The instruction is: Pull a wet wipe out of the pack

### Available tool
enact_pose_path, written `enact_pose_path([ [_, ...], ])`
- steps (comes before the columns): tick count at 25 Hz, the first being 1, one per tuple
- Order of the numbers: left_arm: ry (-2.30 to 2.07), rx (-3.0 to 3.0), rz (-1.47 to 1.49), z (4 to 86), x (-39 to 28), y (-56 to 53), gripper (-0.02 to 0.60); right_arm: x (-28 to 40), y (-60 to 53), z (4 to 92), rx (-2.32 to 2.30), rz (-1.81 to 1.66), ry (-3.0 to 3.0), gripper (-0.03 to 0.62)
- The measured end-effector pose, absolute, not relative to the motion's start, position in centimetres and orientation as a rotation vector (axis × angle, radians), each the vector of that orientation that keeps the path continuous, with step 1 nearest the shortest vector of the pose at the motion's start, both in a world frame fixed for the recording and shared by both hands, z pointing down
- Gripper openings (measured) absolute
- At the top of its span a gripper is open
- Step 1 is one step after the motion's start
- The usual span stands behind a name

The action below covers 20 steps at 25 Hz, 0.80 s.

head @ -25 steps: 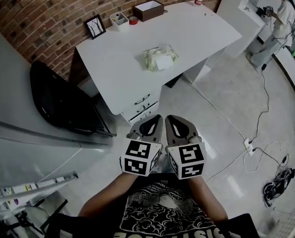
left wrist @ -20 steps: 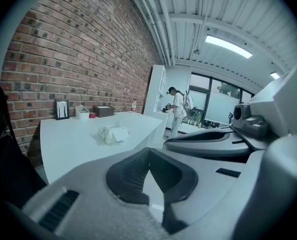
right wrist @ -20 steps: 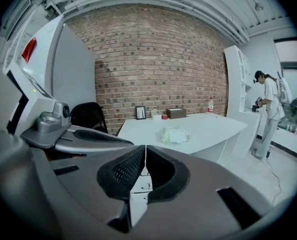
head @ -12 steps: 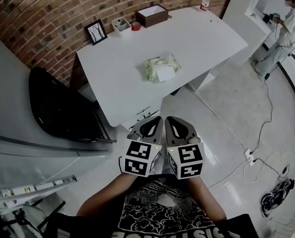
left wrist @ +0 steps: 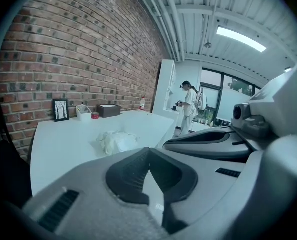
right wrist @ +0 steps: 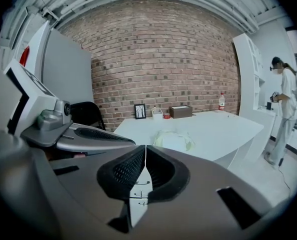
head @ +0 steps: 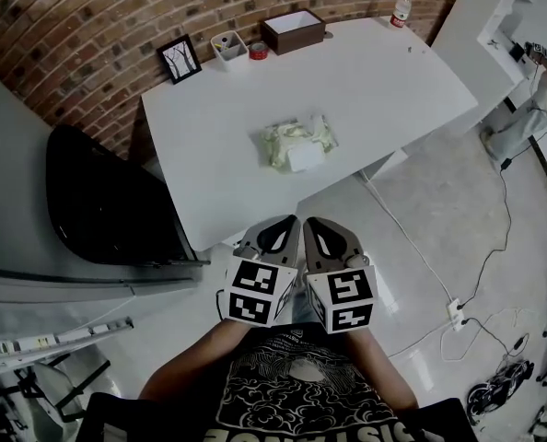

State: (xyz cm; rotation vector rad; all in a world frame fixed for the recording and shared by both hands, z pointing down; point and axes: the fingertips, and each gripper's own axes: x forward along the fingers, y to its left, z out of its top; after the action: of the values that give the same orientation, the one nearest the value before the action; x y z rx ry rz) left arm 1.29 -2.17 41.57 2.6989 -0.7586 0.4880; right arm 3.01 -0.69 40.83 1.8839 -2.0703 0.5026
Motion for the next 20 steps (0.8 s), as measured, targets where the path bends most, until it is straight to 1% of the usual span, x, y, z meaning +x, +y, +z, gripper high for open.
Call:
enact_pose_path([
  [20,-1.018,2.542,0.498,42.7,7.9,-10.9,0.011,10.5,-10.0,41.5,1.633,0.503,-2.231,0.018],
])
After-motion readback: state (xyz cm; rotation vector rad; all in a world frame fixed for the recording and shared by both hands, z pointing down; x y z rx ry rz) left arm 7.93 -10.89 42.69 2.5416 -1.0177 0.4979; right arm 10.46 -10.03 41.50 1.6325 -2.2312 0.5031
